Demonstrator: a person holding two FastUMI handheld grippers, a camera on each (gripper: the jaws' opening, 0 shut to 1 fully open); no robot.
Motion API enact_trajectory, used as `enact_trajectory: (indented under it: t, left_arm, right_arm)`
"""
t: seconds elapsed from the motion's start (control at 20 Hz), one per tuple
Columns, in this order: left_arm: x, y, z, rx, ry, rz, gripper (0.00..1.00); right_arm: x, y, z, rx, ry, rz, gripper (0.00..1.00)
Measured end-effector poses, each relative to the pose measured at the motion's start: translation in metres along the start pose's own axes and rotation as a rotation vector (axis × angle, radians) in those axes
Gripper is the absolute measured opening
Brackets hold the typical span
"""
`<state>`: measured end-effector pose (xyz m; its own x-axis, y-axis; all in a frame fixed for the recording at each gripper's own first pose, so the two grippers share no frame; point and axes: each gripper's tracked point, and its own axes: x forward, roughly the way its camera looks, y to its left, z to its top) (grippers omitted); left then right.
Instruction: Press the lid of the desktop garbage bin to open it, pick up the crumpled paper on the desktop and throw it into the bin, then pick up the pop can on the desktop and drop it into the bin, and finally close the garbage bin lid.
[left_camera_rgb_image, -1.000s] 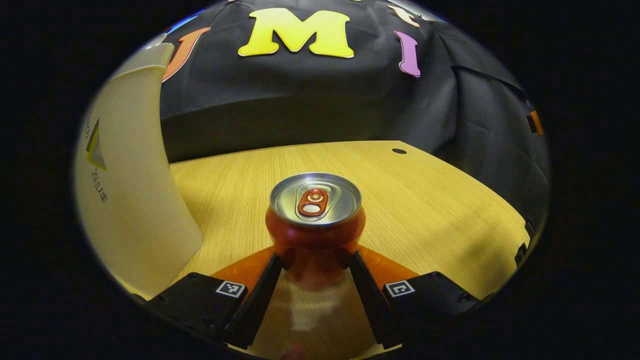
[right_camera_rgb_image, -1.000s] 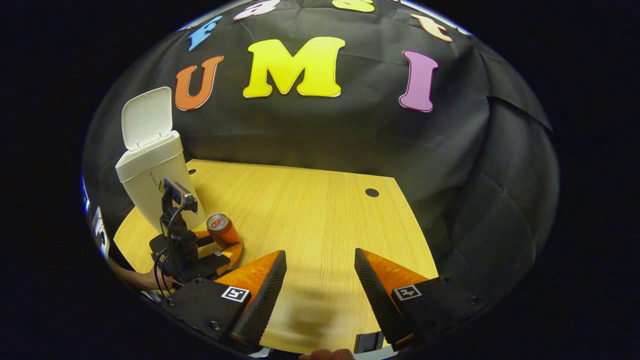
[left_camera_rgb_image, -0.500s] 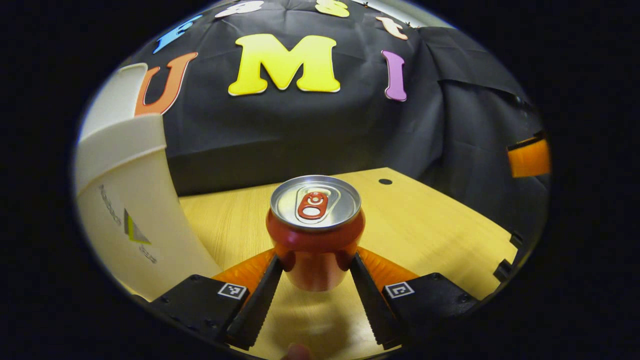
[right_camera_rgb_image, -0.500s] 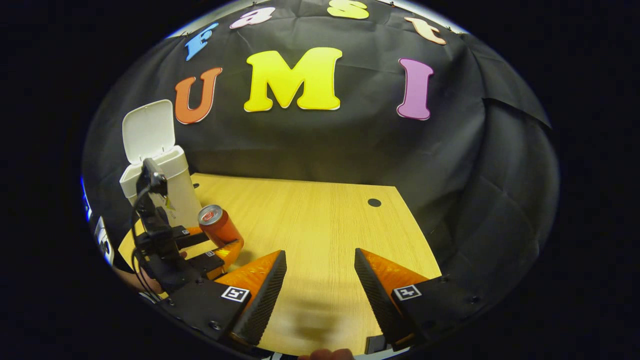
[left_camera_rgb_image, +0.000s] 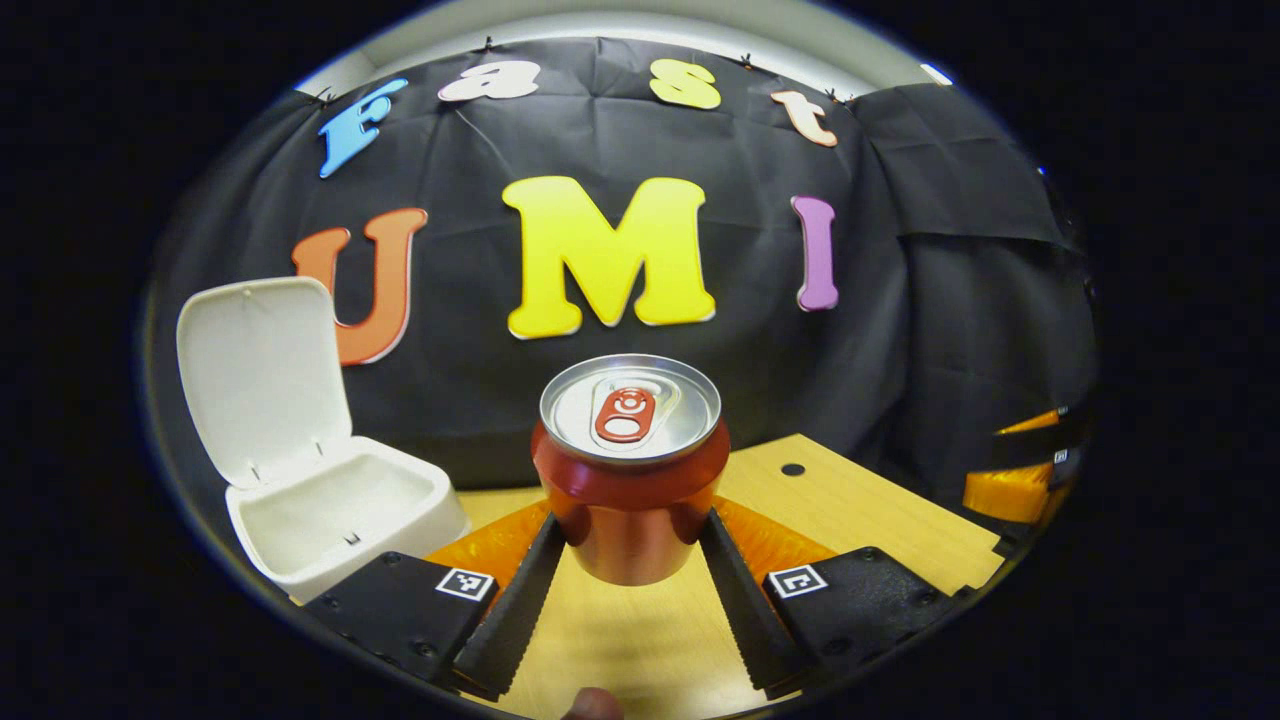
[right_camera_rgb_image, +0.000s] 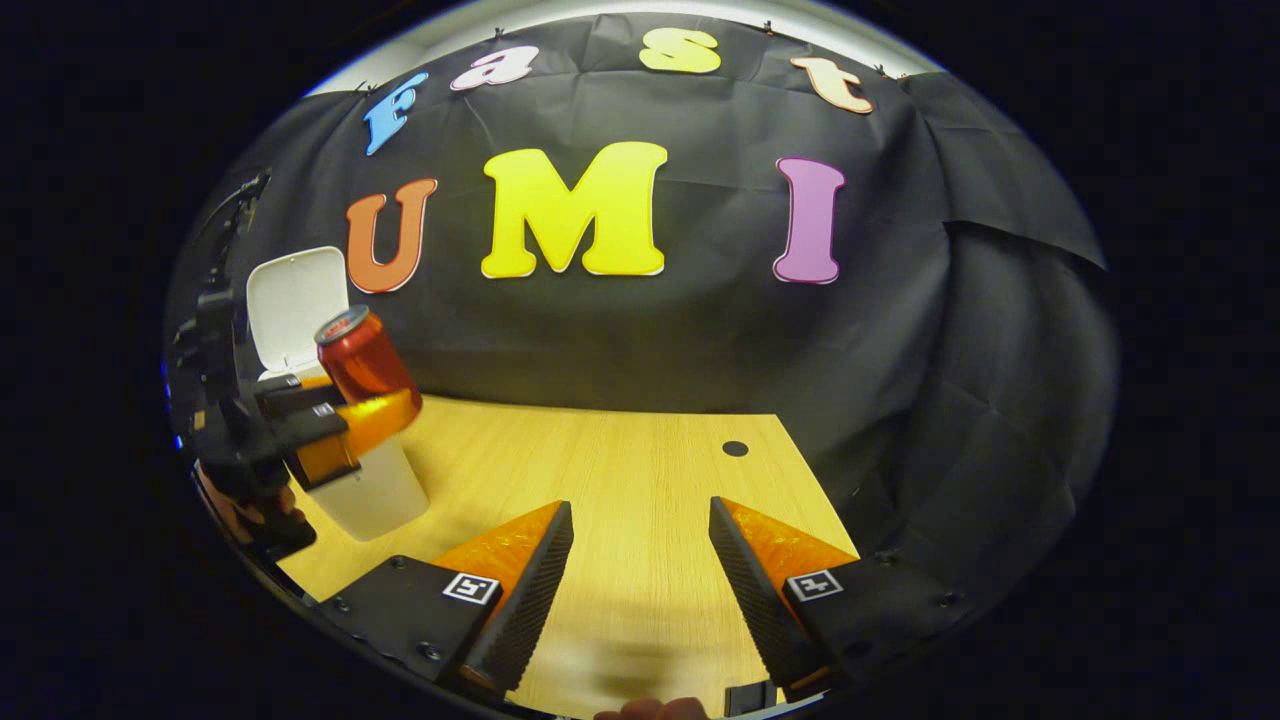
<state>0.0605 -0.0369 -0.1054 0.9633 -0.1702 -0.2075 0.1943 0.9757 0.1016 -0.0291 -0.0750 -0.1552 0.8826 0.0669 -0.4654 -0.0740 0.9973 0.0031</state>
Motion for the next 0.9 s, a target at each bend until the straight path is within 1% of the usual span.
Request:
enact_trajectory:
  t: [0.15,0.25,0.35,0.4,0.45,0.55,0.7,0.75,0.8,0.9]
  left_arm:
    - [-0.006,0.044,0.024,0.031,-0.035,0.083,0.84]
    - [-0.007,0.077,0.027,0.024,-0.040,0.141,0.84]
    - [-0.010,0.111,0.018,0.017,-0.013,0.208,0.84]
    - [-0.011,0.127,0.011,0.018,0.009,0.241,0.84]
    - [-0.013,0.143,0.005,0.011,0.023,0.271,0.84]
    - [-0.016,0.169,-0.008,-0.016,0.056,0.321,0.84]
    - [-0.016,0.199,-0.025,-0.055,0.094,0.374,0.84]
    - [-0.014,0.205,-0.029,-0.059,0.103,0.383,0.84]
    - [-0.009,0.209,-0.035,-0.061,0.116,0.387,0.84]
    - [-0.004,0.214,-0.045,-0.070,0.143,0.387,0.84]
  right_arm:
    - [0.005,0.006,0.007,0.017,-0.012,0.016,0.88]
    - [0.008,0.012,0.014,0.012,-0.023,0.026,0.88]
    - [0.010,0.021,0.020,0.018,-0.024,0.047,0.88]
    - [0.012,0.026,0.022,0.028,-0.023,0.057,0.87]
    - [0.014,0.031,0.025,0.029,-0.022,0.066,0.88]
    - [0.016,0.042,0.029,0.017,-0.024,0.084,0.88]
    - [0.019,0.060,0.032,0.009,-0.026,0.119,0.88]
    - [0.019,0.068,0.032,0.013,-0.024,0.130,0.87]
    - [0.020,0.074,0.031,0.013,-0.018,0.140,0.88]
    - [0.020,0.084,0.033,0.006,-0.018,0.158,0.88]
